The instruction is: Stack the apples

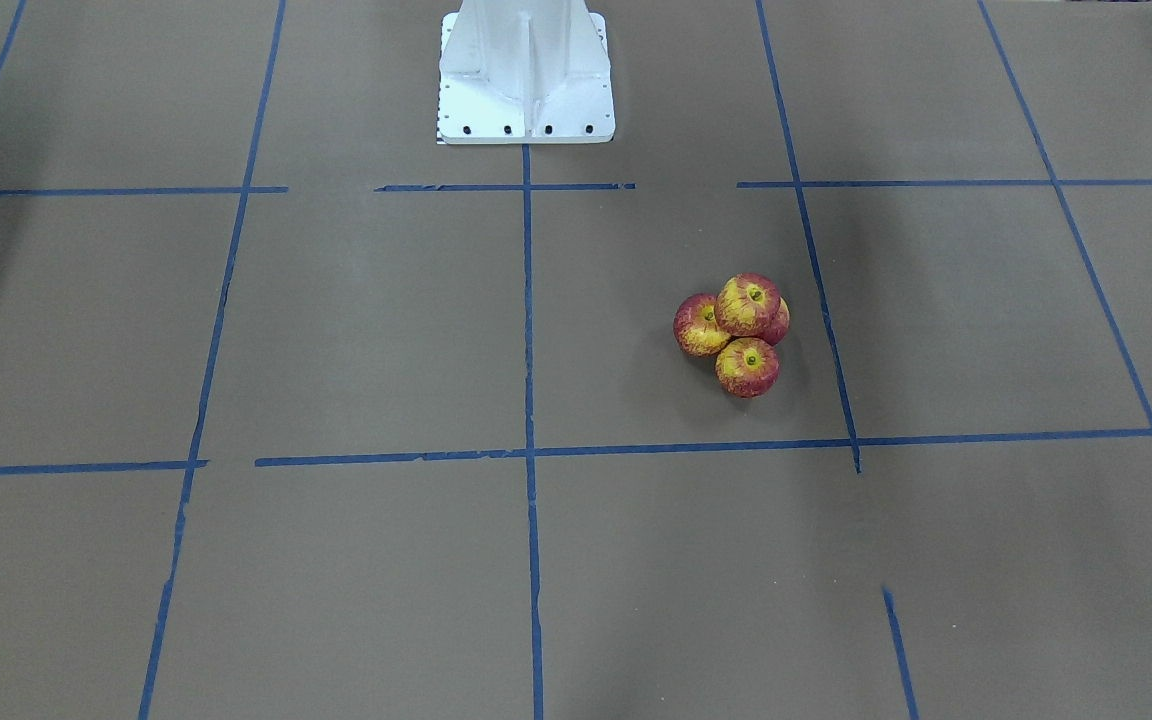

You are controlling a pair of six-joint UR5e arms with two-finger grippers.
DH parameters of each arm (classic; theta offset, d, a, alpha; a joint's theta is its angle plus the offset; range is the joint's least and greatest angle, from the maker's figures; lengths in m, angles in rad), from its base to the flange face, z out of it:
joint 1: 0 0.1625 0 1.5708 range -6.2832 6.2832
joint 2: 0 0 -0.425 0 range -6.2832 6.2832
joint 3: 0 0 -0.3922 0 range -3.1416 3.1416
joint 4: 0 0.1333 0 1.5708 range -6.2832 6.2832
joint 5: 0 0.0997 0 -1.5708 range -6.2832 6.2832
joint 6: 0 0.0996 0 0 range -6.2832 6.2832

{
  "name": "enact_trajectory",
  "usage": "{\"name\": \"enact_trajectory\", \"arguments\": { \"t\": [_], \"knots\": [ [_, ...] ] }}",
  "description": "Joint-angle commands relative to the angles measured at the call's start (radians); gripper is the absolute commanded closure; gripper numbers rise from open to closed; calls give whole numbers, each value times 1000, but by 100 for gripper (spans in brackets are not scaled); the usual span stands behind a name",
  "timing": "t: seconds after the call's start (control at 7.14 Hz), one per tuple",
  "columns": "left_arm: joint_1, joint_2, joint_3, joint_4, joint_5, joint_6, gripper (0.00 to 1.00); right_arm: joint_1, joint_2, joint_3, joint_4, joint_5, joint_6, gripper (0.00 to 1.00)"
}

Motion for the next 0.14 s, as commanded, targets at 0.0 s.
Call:
{"name": "enact_trajectory", "arguments": {
  "t": [0.0],
  "knots": [
    [0,-4,-5,0,-1,-1,0,0,0,0,0,0,0,0]
  ]
}}
